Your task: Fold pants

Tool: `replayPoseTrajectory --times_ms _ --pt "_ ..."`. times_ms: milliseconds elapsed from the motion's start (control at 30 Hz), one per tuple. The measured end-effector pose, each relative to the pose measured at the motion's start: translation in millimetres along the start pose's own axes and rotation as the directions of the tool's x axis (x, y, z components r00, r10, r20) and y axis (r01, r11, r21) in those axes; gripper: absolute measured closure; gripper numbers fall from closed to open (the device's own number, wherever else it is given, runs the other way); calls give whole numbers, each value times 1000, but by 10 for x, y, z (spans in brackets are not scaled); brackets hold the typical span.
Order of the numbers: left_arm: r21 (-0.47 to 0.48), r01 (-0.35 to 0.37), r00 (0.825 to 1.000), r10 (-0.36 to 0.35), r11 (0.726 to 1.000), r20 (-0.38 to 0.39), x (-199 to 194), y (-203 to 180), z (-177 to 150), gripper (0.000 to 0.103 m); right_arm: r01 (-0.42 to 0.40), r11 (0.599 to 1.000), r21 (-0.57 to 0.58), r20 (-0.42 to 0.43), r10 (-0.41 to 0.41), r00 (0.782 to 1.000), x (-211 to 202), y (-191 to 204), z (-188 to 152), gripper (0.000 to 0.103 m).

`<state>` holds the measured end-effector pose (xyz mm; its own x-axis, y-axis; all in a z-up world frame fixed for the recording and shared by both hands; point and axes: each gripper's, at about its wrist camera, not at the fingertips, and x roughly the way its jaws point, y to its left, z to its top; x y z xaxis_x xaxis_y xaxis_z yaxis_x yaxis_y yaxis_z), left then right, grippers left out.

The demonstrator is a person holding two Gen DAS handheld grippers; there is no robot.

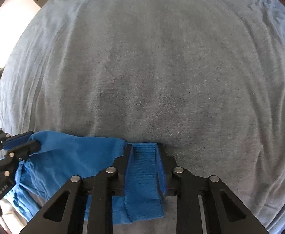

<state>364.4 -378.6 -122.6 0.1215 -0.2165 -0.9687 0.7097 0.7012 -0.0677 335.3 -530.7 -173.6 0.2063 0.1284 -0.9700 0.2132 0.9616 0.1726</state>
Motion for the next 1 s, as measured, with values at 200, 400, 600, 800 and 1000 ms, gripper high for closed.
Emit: replayPoseTrajectory --times_ms 200,400,600,800,1000 --pt "80 -10 996 3 997 88 -408 -216 -261 91 9 997 -73 97 -2 995 -412 168 -279 87" --pt "164 -14 988 -11 986 151 -696 -518 -665 93 7 987 -161 145 17 989 -697 372 -663 94" --pt "258 -61 978 6 964 207 -919 -828 -1081 93 -13 976 -215 155 47 987 -886 422 -1084 95" --pt "324 -57 981 -7 945 193 -922 -1016 -1412 93 -4 970 -244 159 44 986 -1002 513 -1500 95" --pt "337 -42 984 -19 940 176 -845 -1107 -1660 93 69 989 -129 204 -41 978 -1171 428 -1858 72"
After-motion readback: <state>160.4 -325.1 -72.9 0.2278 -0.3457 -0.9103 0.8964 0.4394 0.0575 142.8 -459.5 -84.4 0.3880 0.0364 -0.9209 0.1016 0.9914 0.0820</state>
